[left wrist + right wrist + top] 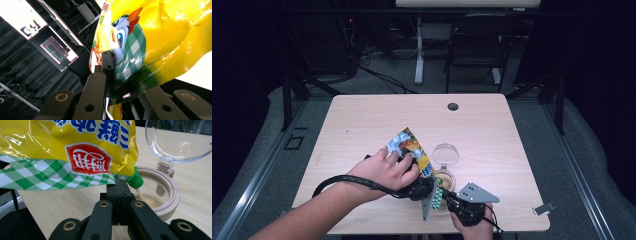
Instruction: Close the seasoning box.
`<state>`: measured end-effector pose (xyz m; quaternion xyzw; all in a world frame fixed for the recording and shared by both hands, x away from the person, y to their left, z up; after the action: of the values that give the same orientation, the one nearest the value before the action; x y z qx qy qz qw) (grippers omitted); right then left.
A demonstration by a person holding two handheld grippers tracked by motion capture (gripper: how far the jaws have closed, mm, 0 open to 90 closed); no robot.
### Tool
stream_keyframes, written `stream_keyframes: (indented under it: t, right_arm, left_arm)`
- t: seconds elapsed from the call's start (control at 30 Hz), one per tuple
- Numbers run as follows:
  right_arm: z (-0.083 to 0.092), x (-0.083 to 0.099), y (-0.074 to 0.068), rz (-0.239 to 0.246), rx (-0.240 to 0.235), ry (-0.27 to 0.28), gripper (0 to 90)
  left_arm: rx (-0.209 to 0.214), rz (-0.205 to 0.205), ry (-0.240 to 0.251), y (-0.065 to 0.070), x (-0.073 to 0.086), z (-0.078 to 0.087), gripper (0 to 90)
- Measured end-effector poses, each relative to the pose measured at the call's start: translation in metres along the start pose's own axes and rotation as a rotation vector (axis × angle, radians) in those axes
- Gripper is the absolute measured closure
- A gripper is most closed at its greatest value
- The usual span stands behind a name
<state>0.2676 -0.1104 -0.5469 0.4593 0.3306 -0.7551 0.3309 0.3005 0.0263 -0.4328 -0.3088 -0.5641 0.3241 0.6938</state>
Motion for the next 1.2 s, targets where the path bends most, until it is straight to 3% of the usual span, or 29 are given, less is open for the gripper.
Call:
stream_keyframes:
  t: [1.2]
  right_arm:
    - [0.001,-0.0006,0.0008,0.002,0.006,0.007,90.0]
  left_arm:
    - [0.004,0.008,0.003,0.0008,0.0001,0.0,86.3]
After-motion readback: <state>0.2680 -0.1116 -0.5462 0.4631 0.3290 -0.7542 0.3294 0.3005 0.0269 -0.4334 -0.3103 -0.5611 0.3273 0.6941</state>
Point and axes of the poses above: each handheld gripper's, and its own axes: z roughly backward along the jaws, x roughly out of its underside, y roughly to its right, the point moved 6 cm from there along -z, roughly forward along the jaws, and after that the axes turned 15 degrees about -x, right-handed, at the moved point
